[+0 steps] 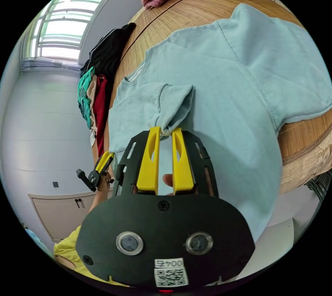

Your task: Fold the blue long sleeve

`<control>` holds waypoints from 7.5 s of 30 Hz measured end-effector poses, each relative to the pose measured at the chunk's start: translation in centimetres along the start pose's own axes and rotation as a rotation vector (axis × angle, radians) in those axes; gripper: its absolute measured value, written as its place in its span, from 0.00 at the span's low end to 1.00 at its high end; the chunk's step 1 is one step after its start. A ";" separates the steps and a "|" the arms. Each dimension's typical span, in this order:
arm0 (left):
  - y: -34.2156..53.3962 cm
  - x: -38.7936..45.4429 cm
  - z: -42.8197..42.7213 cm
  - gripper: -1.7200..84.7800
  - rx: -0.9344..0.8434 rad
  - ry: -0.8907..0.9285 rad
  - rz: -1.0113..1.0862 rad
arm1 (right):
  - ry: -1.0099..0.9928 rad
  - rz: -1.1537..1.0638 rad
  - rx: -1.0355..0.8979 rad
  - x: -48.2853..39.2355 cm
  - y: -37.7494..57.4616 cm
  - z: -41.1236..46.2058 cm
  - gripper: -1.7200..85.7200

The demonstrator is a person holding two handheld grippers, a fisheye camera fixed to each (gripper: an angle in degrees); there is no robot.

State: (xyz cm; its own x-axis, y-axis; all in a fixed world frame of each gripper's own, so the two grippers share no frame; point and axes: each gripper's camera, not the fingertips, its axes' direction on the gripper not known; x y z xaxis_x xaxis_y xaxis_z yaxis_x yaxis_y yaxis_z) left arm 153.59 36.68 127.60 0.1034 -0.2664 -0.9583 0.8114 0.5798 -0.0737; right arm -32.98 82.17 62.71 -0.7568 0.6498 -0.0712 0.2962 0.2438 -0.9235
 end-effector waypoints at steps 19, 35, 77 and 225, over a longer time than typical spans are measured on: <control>4.9 -10.3 2.2 0.11 0.037 0.279 -0.281 | -0.031 0.003 -0.082 -1.9 2.3 6.3 0.09; -3.5 -4.8 0.0 0.03 0.069 0.073 -0.042 | 0.368 -0.348 0.121 -17.0 3.9 10.9 0.07; -3.1 1.1 -0.1 0.02 -0.140 0.190 -0.096 | 0.460 -0.310 -0.050 -19.3 15.0 3.6 0.02; -9.1 -5.8 20.3 0.13 -0.219 0.951 -0.870 | 0.448 -0.383 0.434 -10.0 22.7 -0.3 0.14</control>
State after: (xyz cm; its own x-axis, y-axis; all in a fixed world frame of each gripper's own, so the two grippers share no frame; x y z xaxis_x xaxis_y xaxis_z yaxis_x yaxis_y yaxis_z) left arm 157.33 17.32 139.43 -0.9222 -0.0224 -0.3861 0.2865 0.6309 -0.7210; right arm -18.53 81.46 42.62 -0.4228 0.8307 0.3621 -0.2693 0.2663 -0.9255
